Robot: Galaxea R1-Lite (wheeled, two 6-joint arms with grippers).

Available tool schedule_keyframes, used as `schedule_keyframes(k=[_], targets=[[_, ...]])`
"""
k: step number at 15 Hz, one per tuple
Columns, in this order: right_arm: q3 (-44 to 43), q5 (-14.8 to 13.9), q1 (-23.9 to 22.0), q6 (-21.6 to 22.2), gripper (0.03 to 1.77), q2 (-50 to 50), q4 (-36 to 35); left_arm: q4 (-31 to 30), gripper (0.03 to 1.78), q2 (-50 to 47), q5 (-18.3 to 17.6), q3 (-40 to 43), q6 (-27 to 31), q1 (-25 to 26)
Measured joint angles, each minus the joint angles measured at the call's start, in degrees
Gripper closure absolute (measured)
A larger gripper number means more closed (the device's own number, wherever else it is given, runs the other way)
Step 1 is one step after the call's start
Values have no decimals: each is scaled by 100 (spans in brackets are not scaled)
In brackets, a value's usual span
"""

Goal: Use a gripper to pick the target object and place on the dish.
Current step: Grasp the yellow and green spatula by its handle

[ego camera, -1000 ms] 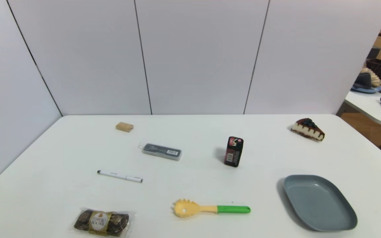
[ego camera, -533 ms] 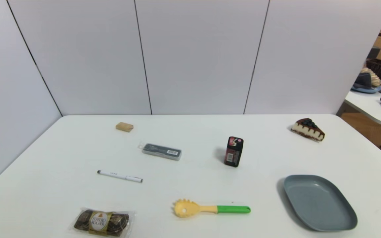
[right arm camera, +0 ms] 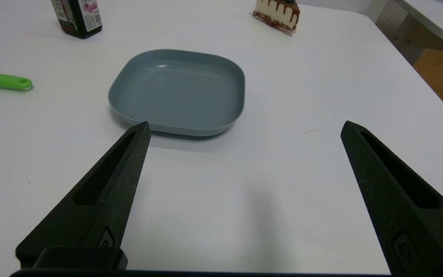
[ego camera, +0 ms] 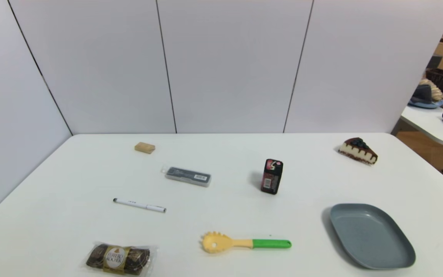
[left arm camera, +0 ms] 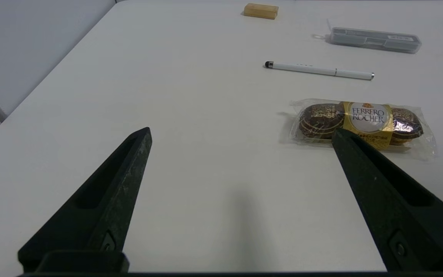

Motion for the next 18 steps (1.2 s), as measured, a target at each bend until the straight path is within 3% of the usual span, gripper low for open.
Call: schedule_keyframes(k=[5,8,10,14,18], targets=[[-63,29,0,-38,9,-258,-295,0,12,0,0,0,-2,0],[-338,518,5,-319,9,-241,-1135,0,12,0,0,0,-2,0],[-653,581,7,-374,9,-154,-1196,0,12,0,0,0,-2,0],[-1604,663,22,-562,9,508,-1212,0,12,0,0,0,-2,0],[-2431,1104,30,-1042,9,1473,-1213,0,12,0,2,0,-2,0]])
